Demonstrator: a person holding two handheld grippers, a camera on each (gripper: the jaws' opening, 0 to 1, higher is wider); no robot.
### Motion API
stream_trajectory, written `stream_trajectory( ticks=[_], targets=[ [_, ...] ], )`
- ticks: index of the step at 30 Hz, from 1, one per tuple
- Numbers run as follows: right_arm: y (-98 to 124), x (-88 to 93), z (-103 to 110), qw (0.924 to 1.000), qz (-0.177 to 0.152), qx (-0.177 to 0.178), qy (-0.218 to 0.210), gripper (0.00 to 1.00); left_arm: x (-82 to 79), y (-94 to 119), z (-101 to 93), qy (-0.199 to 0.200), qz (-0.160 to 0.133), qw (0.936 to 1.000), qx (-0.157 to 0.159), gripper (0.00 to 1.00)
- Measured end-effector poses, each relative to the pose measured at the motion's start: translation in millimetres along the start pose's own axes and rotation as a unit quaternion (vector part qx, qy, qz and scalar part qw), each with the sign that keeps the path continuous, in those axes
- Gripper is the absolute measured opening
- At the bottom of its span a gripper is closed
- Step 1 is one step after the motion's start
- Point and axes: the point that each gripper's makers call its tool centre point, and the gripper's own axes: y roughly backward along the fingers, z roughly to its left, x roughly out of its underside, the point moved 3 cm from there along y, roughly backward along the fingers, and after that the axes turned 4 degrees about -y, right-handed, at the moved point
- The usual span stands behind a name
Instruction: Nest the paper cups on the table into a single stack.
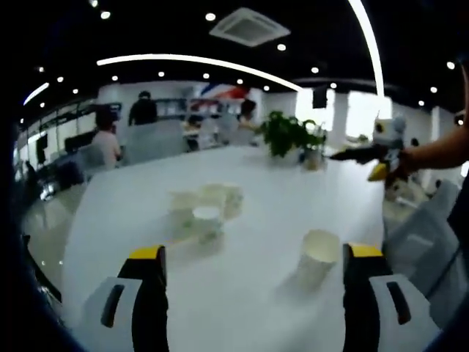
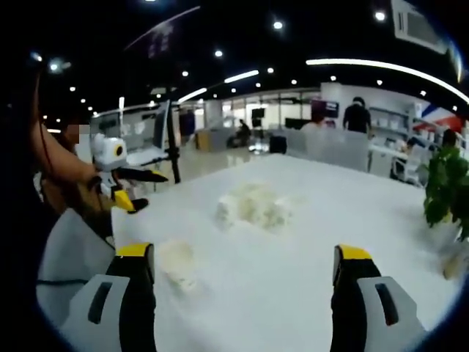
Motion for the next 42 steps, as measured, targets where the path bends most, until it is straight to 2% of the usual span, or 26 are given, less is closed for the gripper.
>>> stream_trajectory(
  ticks=[5, 11, 14, 19, 24, 28, 35, 37, 42],
  targets=[
    [-3.4, 2.5, -0.4, 1.0000, 0.001, -0.001, 0.002, 1.00, 8.7, 13.0, 6.1, 0.004, 0.006, 0.9998, -0.017, 0.98],
    [-6.1, 4.1, -0.2, 1.0000, 0.002, 0.002, 0.005, 1.00, 13.2, 17.5, 7.9, 0.012, 0.005, 0.9994, -0.033, 0.99],
    [-6.5, 4.7, 0.2, 1.0000, 0.004, 0.002, 0.006, 1.00, 18.7, 17.4, 7.7, 0.019, 0.018, 0.9992, -0.031, 0.98],
    [-7.2, 6.7, -1.4, 1.0000, 0.004, 0.005, 0.003, 1.00, 22.2, 12.3, 9.3, 0.021, 0.019, 0.9992, -0.027, 0.99],
    [-8.5, 8.7, -1.6, 1.0000, 0.006, 0.007, 0.001, 1.00, 26.5, 0.8, 17.2, 0.020, 0.016, 0.9989, -0.039, 0.99],
    [-9.3, 10.7, -4.5, 0.9999, 0.006, 0.011, -0.005, 1.00, 30.9, -13.8, 17.6, 0.021, 0.024, 0.9992, -0.024, 0.99],
    [-11.0, 11.1, -7.2, 0.9998, 0.005, 0.015, -0.013, 1.00, 27.8, -35.9, 22.0, 0.011, 0.022, 0.9996, -0.012, 0.98],
    [-11.2, 10.6, -8.6, 0.9998, 0.005, 0.016, -0.015, 1.00, 27.5, -41.4, 26.3, -0.011, 0.023, 0.9995, -0.019, 0.99],
    [-10.8, 10.6, -10.2, 0.9997, 0.006, 0.017, -0.015, 1.00, 29.6, -55.2, 31.8, -0.008, 0.026, 0.9995, -0.016, 0.98]
  ],
)
